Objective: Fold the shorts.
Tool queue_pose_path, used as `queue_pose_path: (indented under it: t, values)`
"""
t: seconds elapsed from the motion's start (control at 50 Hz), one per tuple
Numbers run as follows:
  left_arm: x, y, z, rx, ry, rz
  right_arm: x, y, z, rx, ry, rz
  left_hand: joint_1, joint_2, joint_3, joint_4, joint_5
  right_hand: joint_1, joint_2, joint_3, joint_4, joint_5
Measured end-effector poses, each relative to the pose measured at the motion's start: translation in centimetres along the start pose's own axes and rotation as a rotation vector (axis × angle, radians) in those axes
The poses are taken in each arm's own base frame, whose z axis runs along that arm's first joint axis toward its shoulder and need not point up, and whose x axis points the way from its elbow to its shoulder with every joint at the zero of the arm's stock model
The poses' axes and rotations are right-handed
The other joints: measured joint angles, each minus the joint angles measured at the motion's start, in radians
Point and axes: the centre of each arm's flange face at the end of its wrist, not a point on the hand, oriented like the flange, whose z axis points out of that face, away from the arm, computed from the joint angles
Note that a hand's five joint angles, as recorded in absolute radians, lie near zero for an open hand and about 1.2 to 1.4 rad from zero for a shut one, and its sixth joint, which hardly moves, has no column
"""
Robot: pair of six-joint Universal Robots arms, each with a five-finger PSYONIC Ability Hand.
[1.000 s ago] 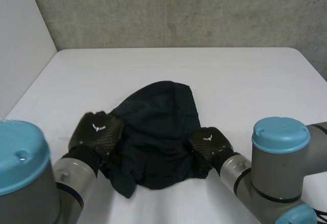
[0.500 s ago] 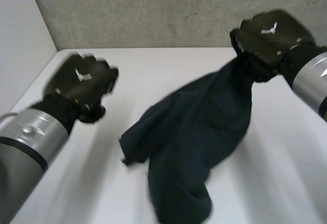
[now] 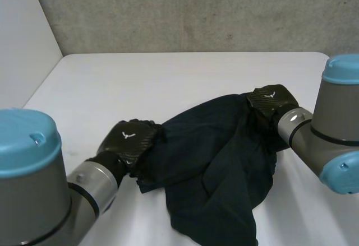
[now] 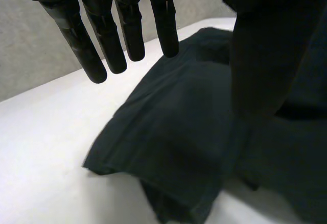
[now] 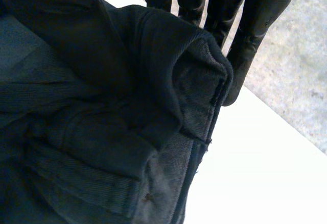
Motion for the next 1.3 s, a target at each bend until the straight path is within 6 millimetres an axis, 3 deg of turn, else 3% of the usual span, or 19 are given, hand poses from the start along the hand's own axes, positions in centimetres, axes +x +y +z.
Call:
queue_pose_path:
  t: [0.3,0.52,0.54,0.56,0.58,0.66,0.68,0.76,0.88,0.9,0.92,1.0,1.08,1.16,1.24,1.3]
  values:
    - [2.0,4.9,2.3,-0.095,0.031,0.031,-1.3,1.6,-0.8,0.010,-0.060,0.063,-0.190,-0.189,-0.190,-0.182,-0.185,0.000,0.000,0.000,0.000,0.009]
    - [-0.9,5.3,7.9,0.011,-0.133,0.082,-1.8,2.7,-3.0,0.002,-0.160,0.069,-0.177,-0.173,-0.183,-0.173,-0.178,0.000,0.000,0.016,0.000,0.009]
    - [-1.2,5.5,8.5,0.013,-0.146,0.106,-1.7,2.8,-3.2,0.002,-0.165,0.071,-0.059,-0.062,-0.083,-0.070,-0.071,0.000,0.000,0.016,0.000,0.009]
    - [-1.4,5.7,9.3,0.014,-0.156,0.138,-1.7,2.9,-3.4,0.003,-0.173,0.075,0.324,0.278,0.271,0.288,0.280,0.000,0.000,0.016,0.000,0.009]
    - [-1.6,5.9,9.9,0.013,-0.163,0.169,-1.7,3.1,-3.6,0.002,-0.180,0.077,0.499,0.476,0.466,0.483,0.470,0.000,0.000,0.016,0.000,0.009]
    - [-2.0,6.1,11.4,0.024,-0.178,0.247,-1.8,3.2,-3.8,0.004,-0.184,0.081,0.590,0.605,0.595,0.614,0.597,0.000,0.000,0.016,0.000,0.009]
    - [-2.3,5.9,12.2,0.042,-0.189,0.289,-1.8,3.2,-3.9,0.005,-0.184,0.085,0.614,0.704,0.694,0.715,0.667,0.000,0.000,0.016,0.000,0.009]
    - [-3.3,3.8,14.0,0.141,-0.236,0.357,-1.8,3.2,-3.9,0.014,-0.179,0.092,0.614,0.707,0.695,0.724,0.667,0.000,0.000,0.016,0.000,0.009]
    - [-6.9,-2.8,17.9,0.386,-0.398,0.458,-1.6,2.4,-3.5,0.049,-0.155,0.124,0.614,0.708,0.697,0.725,0.667,0.000,0.000,0.016,0.000,0.009]
    - [-6.9,-2.8,17.9,0.386,-0.398,0.458,-1.6,2.4,-3.5,0.049,-0.155,0.124,0.614,0.708,0.697,0.725,0.667,0.000,0.000,0.016,0.000,0.009]
    - [-7.9,-4.2,19.0,0.428,-0.439,0.484,-1.6,2.1,-3.4,0.058,-0.148,0.148,0.614,0.709,0.697,0.725,0.667,0.000,0.002,0.016,0.000,0.009]
    - [-9.1,-5.3,21.1,0.470,-0.483,0.518,-2.0,1.7,-3.2,0.064,-0.145,0.212,0.614,0.709,0.697,0.725,0.667,0.000,0.002,0.016,0.000,0.009]
    - [-9.3,-5.1,22.5,0.478,-0.494,0.534,-2.9,1.6,-2.8,0.057,-0.159,0.271,0.614,0.709,0.698,0.725,0.667,0.000,0.002,0.016,0.000,0.009]
    - [-8.8,-3.6,23.7,0.458,-0.475,0.535,-4.5,1.6,-2.3,0.046,-0.189,0.322,0.602,0.638,0.631,0.647,0.637,0.000,0.002,0.016,0.000,0.009]
    - [-7.4,-1.7,23.3,0.407,-0.432,0.534,-5.4,1.7,-1.8,0.044,-0.203,0.330,-0.128,-0.052,-0.051,-0.048,-0.045,0.000,0.002,0.016,0.000,0.009]
    - [-6.4,-1.3,22.0,0.377,-0.403,0.533,-5.6,1.8,-1.5,0.047,-0.206,0.327,-0.213,-0.198,-0.199,-0.193,-0.196,0.000,0.002,0.016,0.000,0.009]
